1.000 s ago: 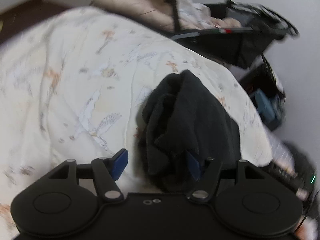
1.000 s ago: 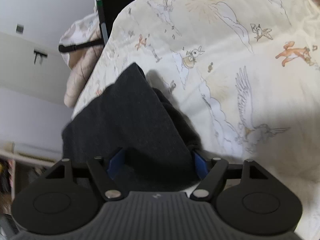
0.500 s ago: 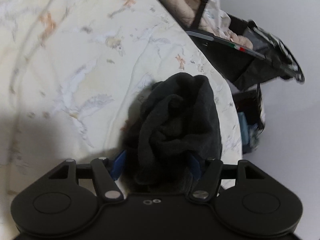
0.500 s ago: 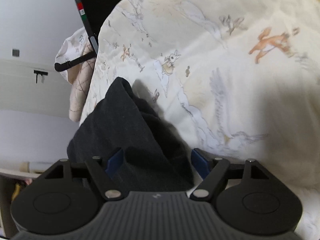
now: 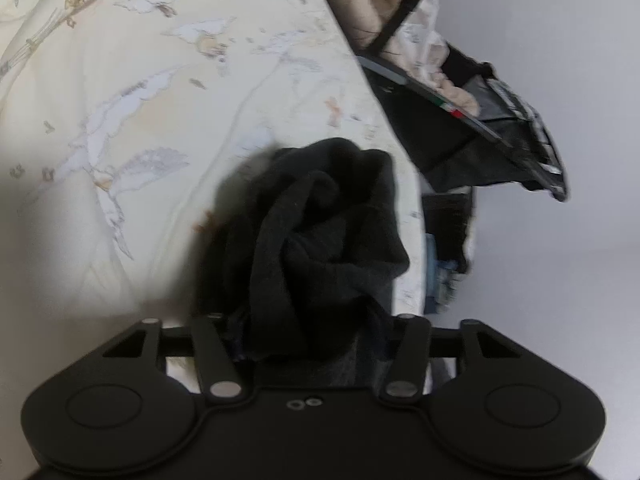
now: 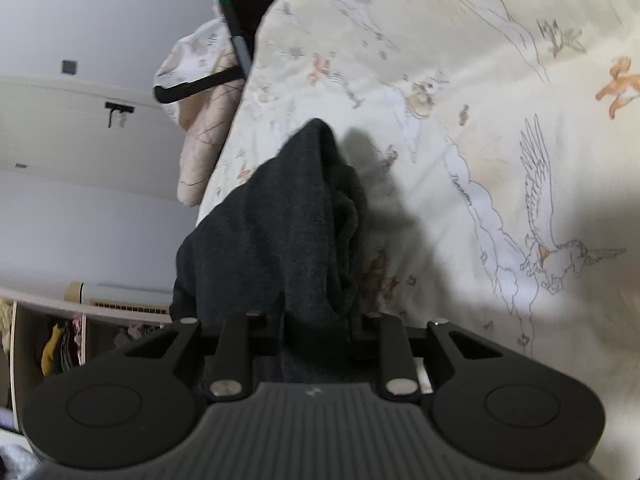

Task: Fold clothes
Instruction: 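Grasp the folded pants bundle with both tools and lift it, then carry the pants bundle onto the pile of clothes on the grey sheet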

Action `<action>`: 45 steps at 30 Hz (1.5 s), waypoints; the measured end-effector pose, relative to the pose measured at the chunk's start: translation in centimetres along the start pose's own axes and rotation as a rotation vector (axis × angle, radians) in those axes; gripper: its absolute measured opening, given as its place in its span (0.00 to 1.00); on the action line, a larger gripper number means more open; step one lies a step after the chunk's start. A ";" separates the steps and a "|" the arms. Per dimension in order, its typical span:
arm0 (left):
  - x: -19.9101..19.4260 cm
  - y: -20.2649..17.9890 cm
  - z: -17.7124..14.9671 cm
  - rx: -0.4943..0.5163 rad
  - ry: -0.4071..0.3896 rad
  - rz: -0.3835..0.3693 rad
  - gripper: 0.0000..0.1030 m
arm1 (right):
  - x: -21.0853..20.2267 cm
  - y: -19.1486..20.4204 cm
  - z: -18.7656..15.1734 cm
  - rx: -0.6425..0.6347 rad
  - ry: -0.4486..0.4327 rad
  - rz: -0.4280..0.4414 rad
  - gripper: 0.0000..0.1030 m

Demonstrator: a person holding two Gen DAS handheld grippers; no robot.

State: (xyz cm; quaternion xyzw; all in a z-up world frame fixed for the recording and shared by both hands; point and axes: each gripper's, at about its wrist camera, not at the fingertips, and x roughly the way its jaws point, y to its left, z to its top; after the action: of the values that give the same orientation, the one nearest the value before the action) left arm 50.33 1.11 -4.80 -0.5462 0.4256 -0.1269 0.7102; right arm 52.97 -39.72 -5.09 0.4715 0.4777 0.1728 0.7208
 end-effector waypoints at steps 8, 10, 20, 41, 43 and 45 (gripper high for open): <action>-2.1 -0.8 -3.2 0.030 0.138 -0.108 0.42 | -5.1 0.1 -3.3 -0.021 -0.027 0.055 0.25; -2.5 -1.2 -4.8 0.043 0.173 -0.123 0.42 | -7.1 -0.2 -4.3 -0.017 -0.034 0.066 0.25; -1.9 -5.8 -9.4 0.093 0.242 -0.169 0.42 | -14.6 -0.6 -5.7 -0.009 -0.075 0.052 0.25; 15.5 -29.9 -19.4 0.396 0.332 -0.435 0.42 | -38.5 6.3 11.1 -0.294 -0.446 0.024 0.26; 17.8 -28.9 -21.6 0.426 0.374 -0.403 0.42 | -40.0 5.1 11.7 -0.305 -0.463 0.007 0.26; 20.2 -27.2 -23.8 0.449 0.418 -0.343 0.42 | -41.1 2.0 11.6 -0.302 -0.459 -0.053 0.27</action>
State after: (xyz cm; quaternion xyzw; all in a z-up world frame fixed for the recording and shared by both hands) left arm 52.60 -37.93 8.87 -0.4021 0.4254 -0.4439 0.6784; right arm 43.33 -73.47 19.37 0.3729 0.2827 0.1116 0.8767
